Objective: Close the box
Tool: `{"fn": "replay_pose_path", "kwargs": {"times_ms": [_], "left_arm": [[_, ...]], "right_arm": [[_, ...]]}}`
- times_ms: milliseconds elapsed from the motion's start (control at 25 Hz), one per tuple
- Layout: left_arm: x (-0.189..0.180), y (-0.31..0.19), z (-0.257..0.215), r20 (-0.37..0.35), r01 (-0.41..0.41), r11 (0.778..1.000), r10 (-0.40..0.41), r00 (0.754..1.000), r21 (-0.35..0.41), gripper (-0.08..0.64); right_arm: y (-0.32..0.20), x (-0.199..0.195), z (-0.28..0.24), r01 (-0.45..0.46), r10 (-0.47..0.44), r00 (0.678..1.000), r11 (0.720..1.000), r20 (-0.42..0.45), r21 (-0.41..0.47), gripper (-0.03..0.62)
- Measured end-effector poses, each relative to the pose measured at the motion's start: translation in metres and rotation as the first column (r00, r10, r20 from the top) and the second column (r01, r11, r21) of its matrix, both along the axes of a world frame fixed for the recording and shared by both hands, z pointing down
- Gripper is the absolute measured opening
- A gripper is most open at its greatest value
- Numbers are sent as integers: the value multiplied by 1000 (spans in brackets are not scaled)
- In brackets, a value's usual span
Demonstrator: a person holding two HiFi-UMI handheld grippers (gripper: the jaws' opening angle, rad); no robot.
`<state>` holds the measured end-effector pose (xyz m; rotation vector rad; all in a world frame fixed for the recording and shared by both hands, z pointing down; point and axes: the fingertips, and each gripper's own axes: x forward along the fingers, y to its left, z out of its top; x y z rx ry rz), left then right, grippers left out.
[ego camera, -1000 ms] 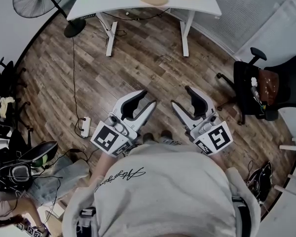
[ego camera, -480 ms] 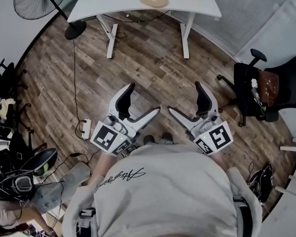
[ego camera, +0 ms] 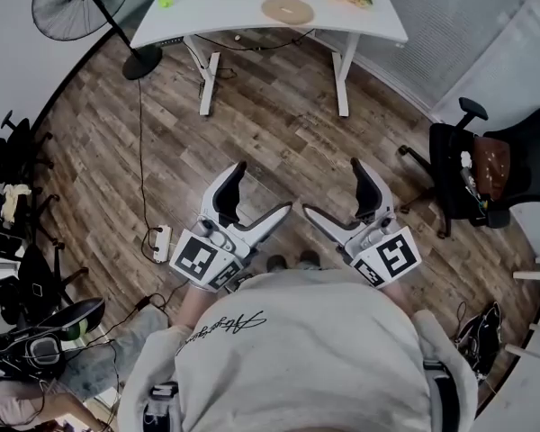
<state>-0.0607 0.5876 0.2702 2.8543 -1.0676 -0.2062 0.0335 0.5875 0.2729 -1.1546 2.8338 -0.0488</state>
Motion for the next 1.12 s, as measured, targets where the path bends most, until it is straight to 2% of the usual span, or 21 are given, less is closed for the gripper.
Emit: {"fn": "replay_pose_path", "kwargs": {"times_ms": [280,560,760,1120], "left_arm": [[-25,2,2,-6,-22,1000,23,1000,5,420],[-31,21,15,40,-79,996,78,996,31,419],[-37,16,19,24,-69,997,69,997,16,419],[-40,-23,29,68,-39,999,38,997,10,419]], "right_arm": [[5,-22,0,-31,31,999,999,7,12,477],[25,-33,16,-78,79,997,997,15,-20,477],[21,-32,26,-81,81,997,996,-1,-44,476],[-24,-48,33,-9,8,1000,999,-11,-46,472]]}}
